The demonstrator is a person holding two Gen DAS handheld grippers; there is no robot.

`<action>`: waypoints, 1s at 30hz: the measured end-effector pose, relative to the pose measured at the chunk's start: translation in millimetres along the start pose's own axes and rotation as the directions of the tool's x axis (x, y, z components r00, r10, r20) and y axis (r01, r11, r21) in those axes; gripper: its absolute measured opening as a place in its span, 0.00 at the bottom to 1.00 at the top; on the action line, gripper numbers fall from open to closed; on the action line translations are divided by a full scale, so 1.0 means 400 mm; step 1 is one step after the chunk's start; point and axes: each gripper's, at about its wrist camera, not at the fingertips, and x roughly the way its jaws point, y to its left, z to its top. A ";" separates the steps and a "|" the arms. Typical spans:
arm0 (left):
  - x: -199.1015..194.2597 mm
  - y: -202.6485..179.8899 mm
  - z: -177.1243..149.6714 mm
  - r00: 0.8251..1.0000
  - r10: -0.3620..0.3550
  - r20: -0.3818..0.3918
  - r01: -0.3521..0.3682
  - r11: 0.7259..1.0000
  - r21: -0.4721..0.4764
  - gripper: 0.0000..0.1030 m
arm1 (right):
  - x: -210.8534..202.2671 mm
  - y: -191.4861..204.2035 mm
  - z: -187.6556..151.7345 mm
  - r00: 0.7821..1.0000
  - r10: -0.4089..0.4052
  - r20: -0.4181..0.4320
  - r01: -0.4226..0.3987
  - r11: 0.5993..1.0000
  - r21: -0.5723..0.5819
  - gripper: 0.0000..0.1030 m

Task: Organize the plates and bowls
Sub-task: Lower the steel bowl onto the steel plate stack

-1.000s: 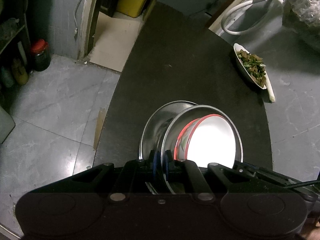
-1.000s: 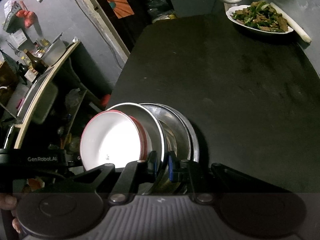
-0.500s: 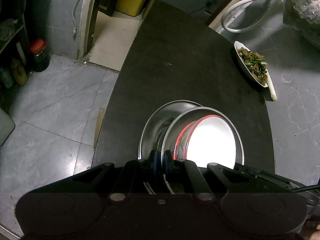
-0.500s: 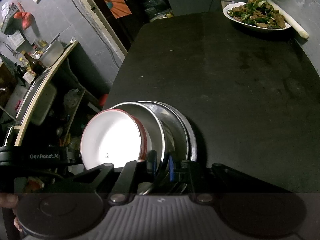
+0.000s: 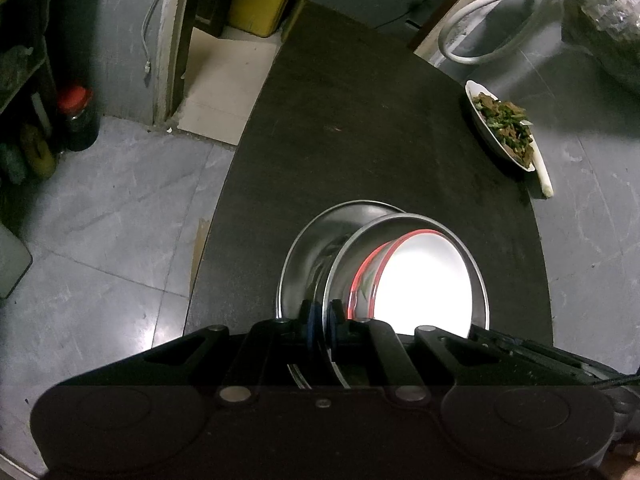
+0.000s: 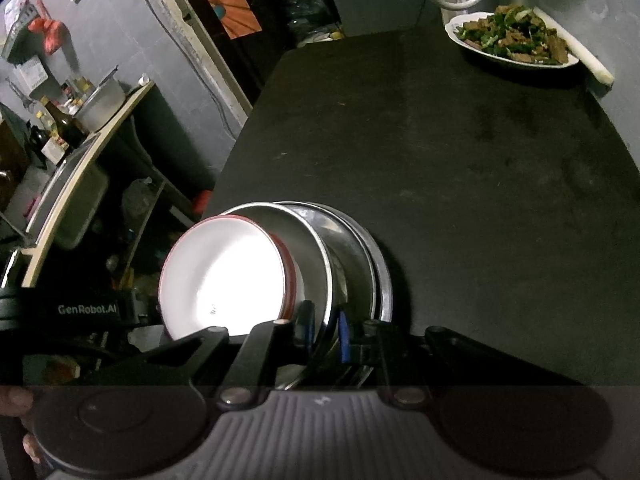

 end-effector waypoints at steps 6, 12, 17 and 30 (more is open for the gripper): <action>-0.002 -0.004 0.000 1.000 0.012 0.006 -0.012 1.000 0.012 0.09 | 0.000 0.002 -0.004 1.000 -0.014 0.008 0.014 1.000 -0.009 0.15; -0.002 -0.009 0.000 1.000 0.020 0.014 -0.020 1.000 0.013 0.11 | -0.001 0.009 -0.012 0.999 -0.026 0.019 0.026 1.000 -0.012 0.15; -0.005 -0.011 -0.004 0.999 0.028 0.022 -0.029 0.999 0.018 0.14 | 0.000 0.013 -0.018 0.999 -0.042 0.019 0.043 0.999 -0.019 0.15; -0.011 -0.026 -0.007 0.997 0.069 0.044 -0.070 0.997 0.038 0.21 | -0.015 0.005 -0.023 0.996 -0.065 0.059 0.066 0.998 -0.024 0.29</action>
